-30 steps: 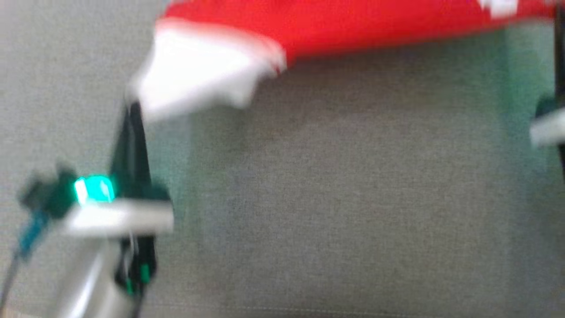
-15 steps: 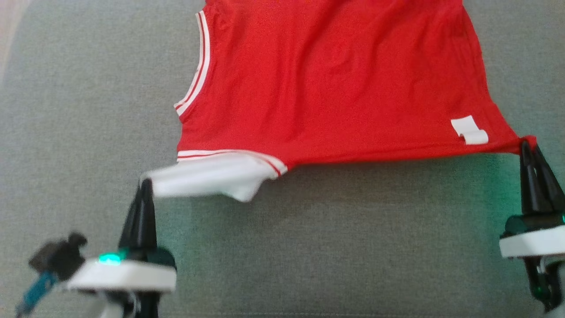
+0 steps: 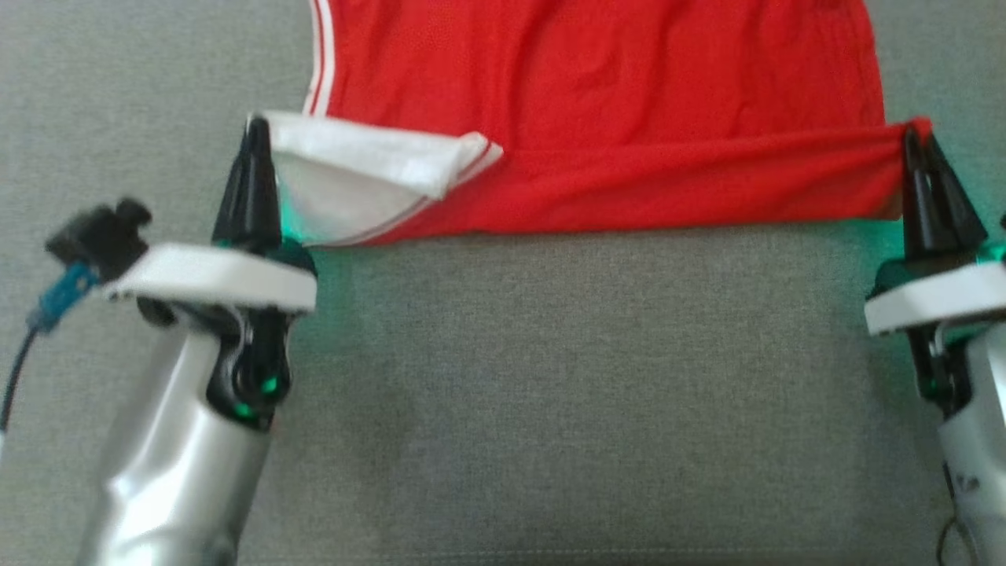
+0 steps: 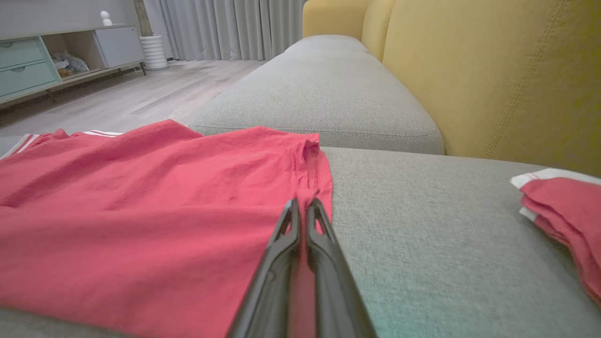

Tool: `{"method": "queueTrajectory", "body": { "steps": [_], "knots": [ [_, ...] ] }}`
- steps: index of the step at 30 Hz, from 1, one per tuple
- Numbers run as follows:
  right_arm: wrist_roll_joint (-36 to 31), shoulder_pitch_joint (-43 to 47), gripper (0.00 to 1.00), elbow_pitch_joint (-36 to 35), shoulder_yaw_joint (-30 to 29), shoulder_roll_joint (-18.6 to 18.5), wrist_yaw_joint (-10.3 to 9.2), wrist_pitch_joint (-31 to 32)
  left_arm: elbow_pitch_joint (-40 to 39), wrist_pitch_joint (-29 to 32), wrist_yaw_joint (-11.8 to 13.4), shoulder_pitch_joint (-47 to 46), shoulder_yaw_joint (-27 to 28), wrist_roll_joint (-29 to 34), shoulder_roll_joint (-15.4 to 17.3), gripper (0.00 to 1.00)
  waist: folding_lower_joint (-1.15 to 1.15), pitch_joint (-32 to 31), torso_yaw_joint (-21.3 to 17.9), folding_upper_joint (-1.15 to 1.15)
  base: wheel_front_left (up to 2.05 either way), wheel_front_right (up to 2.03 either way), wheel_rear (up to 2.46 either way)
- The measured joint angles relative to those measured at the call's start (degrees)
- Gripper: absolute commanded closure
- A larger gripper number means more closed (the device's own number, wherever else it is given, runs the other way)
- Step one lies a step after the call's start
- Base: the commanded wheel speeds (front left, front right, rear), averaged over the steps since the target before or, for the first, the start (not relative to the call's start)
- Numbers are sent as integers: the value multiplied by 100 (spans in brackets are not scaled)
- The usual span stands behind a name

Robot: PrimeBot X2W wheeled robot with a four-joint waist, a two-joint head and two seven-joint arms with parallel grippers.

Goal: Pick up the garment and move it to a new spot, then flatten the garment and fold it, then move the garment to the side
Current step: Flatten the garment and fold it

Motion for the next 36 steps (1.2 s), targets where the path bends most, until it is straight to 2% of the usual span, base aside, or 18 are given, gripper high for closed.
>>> {"method": "queueTrajectory", "body": {
  "steps": [8, 22, 23, 24, 25, 28, 30, 36],
  "knots": [
    [-52, -700, 100, 324, 137, -21, 0, 0, 745, -191, -292, -925, 0, 67, -58, 100, 0, 335, -90, 0, 0, 0, 0],
    [-157, -1117, 100, 386, 116, 7, 0, 0, 1218, -694, -519, -1480, 9, 127, -81, 100, -1, 538, -38, 0, 0, 0, 0],
    [-172, -1170, 100, 414, 143, 13, 0, 0, 1293, -712, -546, -1541, -15, 158, -83, 59, -1, 551, -30, 0, 0, 0, 0],
    [-196, -1233, 95, 519, 146, 22, 0, 0, 1412, -737, -559, -1639, -91, 209, -110, 0, -1, 570, -11, 0, 0, 0, 0],
    [-210, -1246, 0, 577, 141, 27, 0, 0, 1488, -764, -559, -1665, -135, 231, -125, 0, -1, 571, -7, 0, 0, 0, 0],
    [-316, -1257, 0, 612, 55, 58, 0, 0, 1616, -864, -576, -1664, -214, 470, -109, 0, -1, 537, -10, 0, 0, 0, 0],
    [-398, -1256, 0, 543, -69, 100, 0, 0, 1613, -949, -567, -1638, -315, 847, -1, 0, -1, 491, -17, 0, 0, 0, 0],
    [-506, -1011, 0, 297, -374, 277, 0, 0, 1246, -1039, 2, -839, -412, 2041, 192, 0, -2, 315, -52, 0, 0, 0, 0]
  ]
}}
